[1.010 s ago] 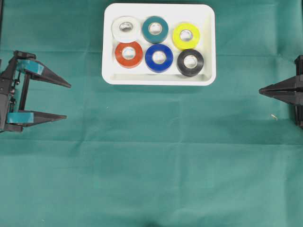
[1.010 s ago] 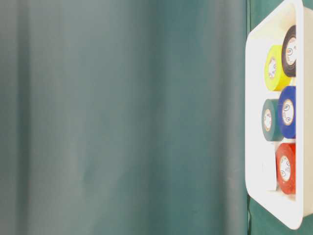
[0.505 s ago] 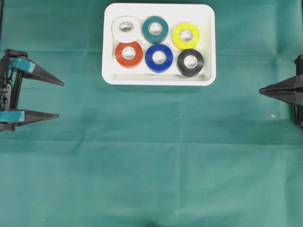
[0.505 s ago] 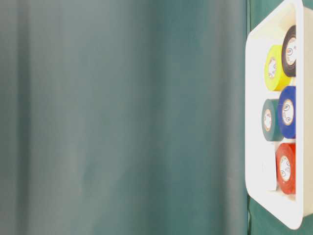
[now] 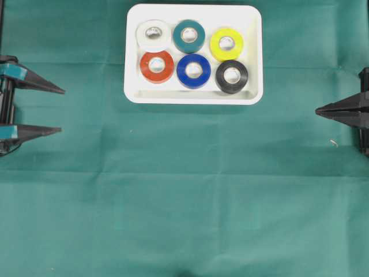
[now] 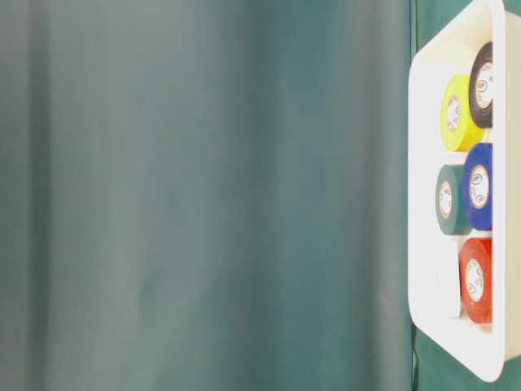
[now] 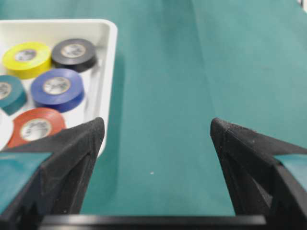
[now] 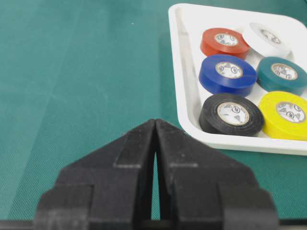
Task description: Put the tape into the white case with the left arm.
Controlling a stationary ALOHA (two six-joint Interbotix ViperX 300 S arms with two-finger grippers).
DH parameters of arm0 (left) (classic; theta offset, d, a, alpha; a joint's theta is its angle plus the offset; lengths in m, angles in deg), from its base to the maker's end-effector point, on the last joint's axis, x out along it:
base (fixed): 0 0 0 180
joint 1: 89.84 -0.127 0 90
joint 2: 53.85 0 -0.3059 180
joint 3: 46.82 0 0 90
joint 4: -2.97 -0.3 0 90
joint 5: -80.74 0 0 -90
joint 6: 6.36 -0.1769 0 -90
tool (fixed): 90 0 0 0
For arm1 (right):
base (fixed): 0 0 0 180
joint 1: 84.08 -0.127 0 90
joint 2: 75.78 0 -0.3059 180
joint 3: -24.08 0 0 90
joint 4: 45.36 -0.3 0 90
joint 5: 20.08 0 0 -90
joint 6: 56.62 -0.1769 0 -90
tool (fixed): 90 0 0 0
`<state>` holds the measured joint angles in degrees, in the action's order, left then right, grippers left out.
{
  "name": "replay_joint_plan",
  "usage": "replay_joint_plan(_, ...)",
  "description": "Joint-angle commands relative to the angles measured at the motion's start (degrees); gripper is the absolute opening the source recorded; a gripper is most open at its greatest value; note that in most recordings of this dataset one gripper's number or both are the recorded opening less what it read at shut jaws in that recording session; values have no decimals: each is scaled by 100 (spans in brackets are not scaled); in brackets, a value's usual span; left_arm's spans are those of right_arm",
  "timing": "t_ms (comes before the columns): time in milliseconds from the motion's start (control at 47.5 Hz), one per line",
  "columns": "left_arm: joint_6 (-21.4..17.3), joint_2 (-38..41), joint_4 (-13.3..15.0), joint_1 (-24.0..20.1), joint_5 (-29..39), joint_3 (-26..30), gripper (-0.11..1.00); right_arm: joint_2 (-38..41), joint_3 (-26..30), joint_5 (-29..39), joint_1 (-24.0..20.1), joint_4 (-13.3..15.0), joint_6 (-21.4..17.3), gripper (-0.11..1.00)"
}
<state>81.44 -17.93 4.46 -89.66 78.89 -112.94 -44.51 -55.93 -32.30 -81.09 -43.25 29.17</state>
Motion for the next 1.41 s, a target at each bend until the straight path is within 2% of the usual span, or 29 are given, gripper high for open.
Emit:
replay_joint_plan(0,-9,-105,-18,-114,26,-26,92,35,132,-26,9,9,-9,-9)
replay_joint_plan(316,-281,-483,-26,-369,53,-396,91,44,123,-26,9,9,-9,-9)
replay_joint_plan(694,-272,-747,-26,-396,229,-615,91,44,114,-26,9,0,-9,-9)
replay_joint_plan(1388,-281,-870,-26,-396,237,-650,91,35,114,202,9,9,-9,-9)
